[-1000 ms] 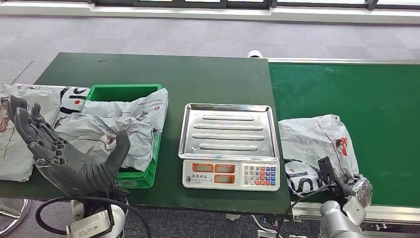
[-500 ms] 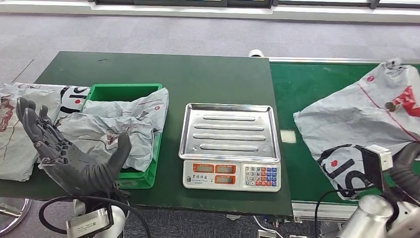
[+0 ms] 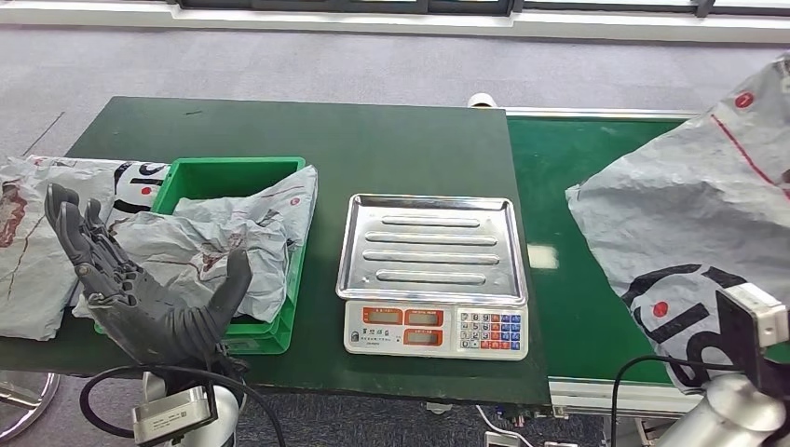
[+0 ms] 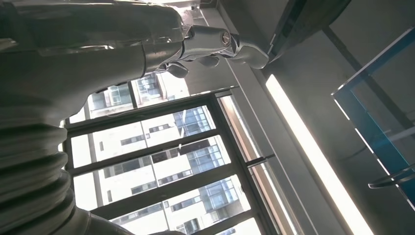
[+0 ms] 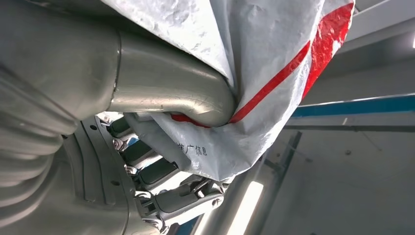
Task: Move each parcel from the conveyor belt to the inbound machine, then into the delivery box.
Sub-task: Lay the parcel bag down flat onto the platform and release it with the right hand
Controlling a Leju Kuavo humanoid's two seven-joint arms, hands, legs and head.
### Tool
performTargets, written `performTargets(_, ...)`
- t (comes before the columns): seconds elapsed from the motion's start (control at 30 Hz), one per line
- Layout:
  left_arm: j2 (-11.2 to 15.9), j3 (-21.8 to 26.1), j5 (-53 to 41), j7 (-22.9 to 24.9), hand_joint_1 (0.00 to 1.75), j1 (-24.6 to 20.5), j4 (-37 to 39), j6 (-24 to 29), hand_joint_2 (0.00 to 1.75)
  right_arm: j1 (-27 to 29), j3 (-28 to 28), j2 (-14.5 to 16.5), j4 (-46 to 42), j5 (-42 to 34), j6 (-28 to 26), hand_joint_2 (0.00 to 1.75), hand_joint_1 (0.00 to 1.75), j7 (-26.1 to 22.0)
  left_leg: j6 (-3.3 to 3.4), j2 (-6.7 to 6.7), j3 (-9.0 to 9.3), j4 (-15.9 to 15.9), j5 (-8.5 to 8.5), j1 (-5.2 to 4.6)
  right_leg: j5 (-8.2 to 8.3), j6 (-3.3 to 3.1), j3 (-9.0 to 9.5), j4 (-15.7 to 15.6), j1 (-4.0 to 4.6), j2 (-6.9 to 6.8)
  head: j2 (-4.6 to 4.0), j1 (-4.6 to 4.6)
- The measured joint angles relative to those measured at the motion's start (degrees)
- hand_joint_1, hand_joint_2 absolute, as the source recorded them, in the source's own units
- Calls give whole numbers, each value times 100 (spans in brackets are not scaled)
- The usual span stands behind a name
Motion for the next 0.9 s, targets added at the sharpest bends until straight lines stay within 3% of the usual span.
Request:
performTargets(0.13, -1, 0, 13, -1, 0, -4, -1, 0, 175, 125, 609, 70, 502, -1022, 13, 175, 175, -11, -5, 6, -37, -5, -6, 11, -7, -4, 14, 1, 2, 5, 0, 1)
performTargets(0.33, 8, -5, 128, -4, 0, -22, 0, 0, 175, 235, 2666, -88, 2169, -2803, 108, 175, 175, -21, -10, 18, 10, -3, 3, 12, -2, -11, 4, 1, 5, 16, 1, 1)
performTargets(0.6, 49, -35, 185, -4, 0, -22, 44, 0, 175, 285, 4104, -337, 3154, -3203, 30, 175, 175, -22, -17, 2, 13, -5, 9, 14, -3, -14, 0, 5, 7, 7, -1, 1)
performTargets(0.9, 81, -118, 160, -4, 0, -18, 63, 0, 175, 189, 4600, -440, 3839, -3222, 200, 175, 175, -22, -16, 1, 9, -4, 8, 13, -3, -13, 0, 4, 6, 5, 0, 1)
